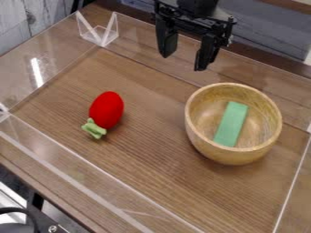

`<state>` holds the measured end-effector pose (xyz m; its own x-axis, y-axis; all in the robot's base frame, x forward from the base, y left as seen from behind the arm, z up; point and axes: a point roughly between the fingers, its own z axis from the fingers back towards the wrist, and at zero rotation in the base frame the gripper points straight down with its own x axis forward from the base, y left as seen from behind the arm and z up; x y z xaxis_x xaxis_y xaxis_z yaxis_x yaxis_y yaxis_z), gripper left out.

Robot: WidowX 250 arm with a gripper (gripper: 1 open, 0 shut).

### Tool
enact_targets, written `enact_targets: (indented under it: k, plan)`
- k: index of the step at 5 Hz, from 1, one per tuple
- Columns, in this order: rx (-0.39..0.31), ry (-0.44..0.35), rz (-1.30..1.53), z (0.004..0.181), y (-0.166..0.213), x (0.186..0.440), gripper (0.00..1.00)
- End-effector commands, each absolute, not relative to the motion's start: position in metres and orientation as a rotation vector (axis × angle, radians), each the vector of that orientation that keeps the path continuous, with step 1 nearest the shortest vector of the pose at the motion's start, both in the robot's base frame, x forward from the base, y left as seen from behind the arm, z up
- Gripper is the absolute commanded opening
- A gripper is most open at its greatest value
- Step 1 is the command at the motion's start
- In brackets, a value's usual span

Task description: Remove the green block from the brown bowl and put it on the table

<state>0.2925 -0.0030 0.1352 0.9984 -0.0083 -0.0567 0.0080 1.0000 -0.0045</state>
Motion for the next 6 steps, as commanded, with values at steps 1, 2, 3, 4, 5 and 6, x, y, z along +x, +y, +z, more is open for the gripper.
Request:
enact_targets:
  k: [1,2,3,4,5,6]
  plan:
    - [-0.013,0.078,0.001,0.134,-0.001,0.279,1.0]
    - [-0.034,0.073,-0.003,0.13,-0.016,0.269,1.0]
    - [-0.042,0.066,-0.011,0.122,-0.028,0.269,1.0]
    - [-0.051,0.061,-0.018,0.114,-0.04,0.269,1.0]
    - [-0.064,0.052,0.013,0.103,-0.05,0.283,1.0]
    - [-0.076,0.04,0.038,0.093,-0.061,0.297,1.0]
